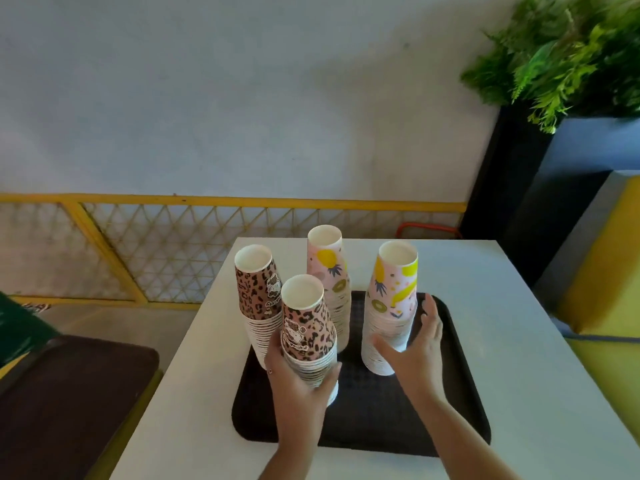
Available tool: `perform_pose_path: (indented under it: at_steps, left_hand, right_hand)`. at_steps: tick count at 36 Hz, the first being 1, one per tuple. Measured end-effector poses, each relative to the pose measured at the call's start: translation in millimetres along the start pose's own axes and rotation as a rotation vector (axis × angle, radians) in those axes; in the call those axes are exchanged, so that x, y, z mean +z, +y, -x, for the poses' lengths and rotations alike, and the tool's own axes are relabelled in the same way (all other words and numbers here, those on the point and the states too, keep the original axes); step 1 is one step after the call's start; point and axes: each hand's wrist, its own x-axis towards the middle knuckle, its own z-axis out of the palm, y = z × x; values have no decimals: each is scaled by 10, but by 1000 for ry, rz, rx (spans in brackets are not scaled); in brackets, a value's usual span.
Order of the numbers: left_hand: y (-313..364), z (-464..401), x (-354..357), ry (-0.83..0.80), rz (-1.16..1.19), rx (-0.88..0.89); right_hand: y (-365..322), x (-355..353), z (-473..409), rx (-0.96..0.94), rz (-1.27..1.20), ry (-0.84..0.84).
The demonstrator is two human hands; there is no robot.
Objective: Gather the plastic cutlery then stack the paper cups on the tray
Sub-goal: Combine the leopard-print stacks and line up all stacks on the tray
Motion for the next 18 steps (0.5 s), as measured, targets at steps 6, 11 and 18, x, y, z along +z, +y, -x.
perform_pose_path:
  at_steps: [6, 11, 18]
  left_hand:
    - [-7, -37, 121, 78, -65, -31]
    - [72, -46, 203, 139, -72, -39]
    - [83, -36, 250, 174, -67, -76]
  right_hand:
    - [142, 58, -143, -57, -83, -73]
    - [241, -2, -282, -98, -60, -76]
    - [305, -149, -476, -105, -14, -31]
